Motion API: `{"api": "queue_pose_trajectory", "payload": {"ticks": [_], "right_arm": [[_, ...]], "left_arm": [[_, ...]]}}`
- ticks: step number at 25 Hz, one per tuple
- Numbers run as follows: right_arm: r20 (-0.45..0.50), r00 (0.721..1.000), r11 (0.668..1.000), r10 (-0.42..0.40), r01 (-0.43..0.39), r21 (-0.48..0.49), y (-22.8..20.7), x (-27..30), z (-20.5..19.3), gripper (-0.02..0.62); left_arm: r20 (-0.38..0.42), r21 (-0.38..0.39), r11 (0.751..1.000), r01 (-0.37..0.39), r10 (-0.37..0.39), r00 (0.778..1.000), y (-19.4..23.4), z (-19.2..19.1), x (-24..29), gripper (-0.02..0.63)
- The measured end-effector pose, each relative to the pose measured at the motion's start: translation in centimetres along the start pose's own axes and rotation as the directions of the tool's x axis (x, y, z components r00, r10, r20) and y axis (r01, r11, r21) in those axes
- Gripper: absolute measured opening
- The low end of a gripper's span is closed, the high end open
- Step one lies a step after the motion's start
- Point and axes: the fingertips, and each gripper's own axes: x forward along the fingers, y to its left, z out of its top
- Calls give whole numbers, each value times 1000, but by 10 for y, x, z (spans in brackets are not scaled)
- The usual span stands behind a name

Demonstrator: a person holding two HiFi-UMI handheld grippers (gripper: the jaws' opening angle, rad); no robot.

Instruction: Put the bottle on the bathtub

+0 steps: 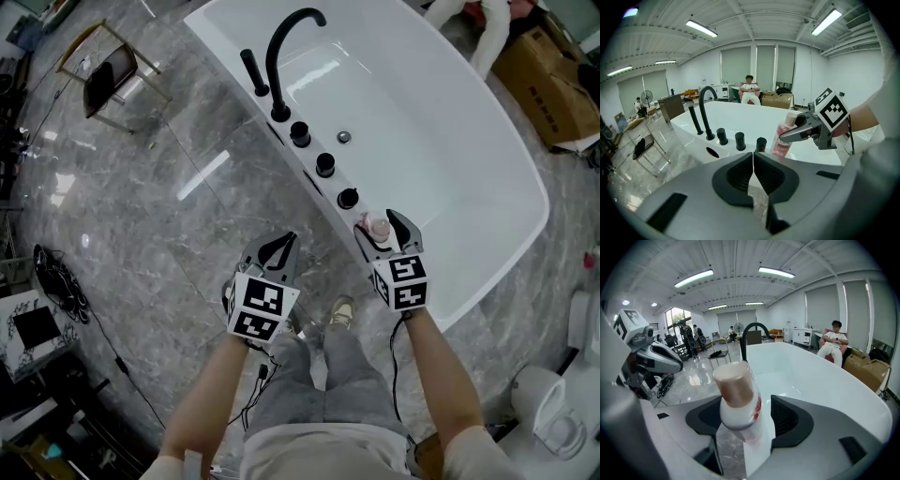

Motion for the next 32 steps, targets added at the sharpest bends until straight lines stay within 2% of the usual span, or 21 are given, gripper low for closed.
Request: {"api": "queue_pose_trajectory", "payload": {"ticks": [4, 8, 12, 19, 23, 26, 32], "right_arm": [[27, 999, 1000, 18, -18, -4, 8, -15, 25, 313], [109, 994, 1000, -7, 7, 3, 12, -43, 65, 309], [178, 984, 1000, -13, 9, 24, 20, -77, 106, 230], [294, 955, 998, -35, 50, -44, 43, -158, 183, 139], [373, 928, 999, -13, 29, -39, 64, -207, 218, 110], [421, 907, 1000, -12, 23, -21, 78, -241, 238, 59], [464, 884, 998, 52, -30, -56, 113, -295, 261, 40]], "left_arm": [[11, 4, 1000, -7, 7, 1000, 1, 11, -11, 23], [32, 15, 1000, -20, 20, 999, 6, 32, -33, 23], [67, 44, 999, -26, 23, 998, 14, 66, -63, 23], [142, 98, 993, -58, 44, 989, 19, 121, -121, 23], [200, 126, 989, -75, 48, 979, 12, 149, -161, 23], [250, 152, 983, -105, 64, 966, 9, 172, -193, 23], [334, 171, 973, -157, 93, 938, 1, 203, -254, 23]]}}
